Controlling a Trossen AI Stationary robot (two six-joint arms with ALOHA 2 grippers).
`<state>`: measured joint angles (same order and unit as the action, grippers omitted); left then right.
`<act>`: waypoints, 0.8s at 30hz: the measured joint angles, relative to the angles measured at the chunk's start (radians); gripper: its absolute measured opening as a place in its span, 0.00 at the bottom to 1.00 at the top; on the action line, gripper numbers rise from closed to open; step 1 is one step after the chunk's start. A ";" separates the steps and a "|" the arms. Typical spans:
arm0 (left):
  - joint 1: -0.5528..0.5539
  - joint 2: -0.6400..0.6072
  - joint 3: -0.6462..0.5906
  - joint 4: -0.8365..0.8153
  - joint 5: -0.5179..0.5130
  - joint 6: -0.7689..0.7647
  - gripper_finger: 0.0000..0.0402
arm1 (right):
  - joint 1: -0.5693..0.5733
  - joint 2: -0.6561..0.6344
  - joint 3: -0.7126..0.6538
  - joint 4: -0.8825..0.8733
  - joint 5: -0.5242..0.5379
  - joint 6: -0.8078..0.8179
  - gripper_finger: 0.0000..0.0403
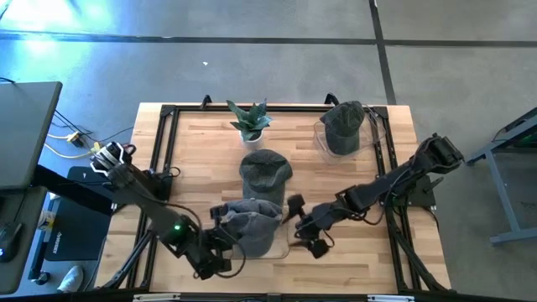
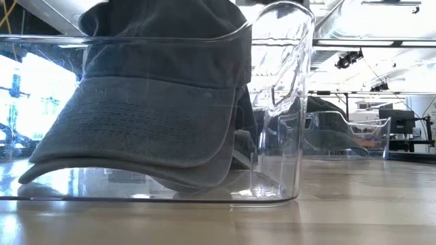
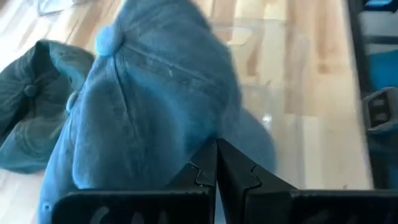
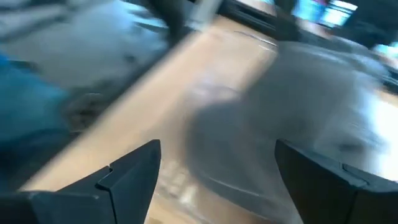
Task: Pick & Place hat
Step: Put the gray cap into the bottom transparent bin
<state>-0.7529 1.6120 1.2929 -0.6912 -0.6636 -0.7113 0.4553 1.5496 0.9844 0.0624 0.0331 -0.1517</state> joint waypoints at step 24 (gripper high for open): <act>0.017 0.065 0.087 -0.107 -0.170 -0.100 0.00 | -0.043 -0.001 0.000 0.056 0.213 0.056 0.77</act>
<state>-0.7356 1.6772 1.3803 -0.7984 -0.8338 -0.8115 0.4120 1.5489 0.9840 0.1188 0.2464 -0.0962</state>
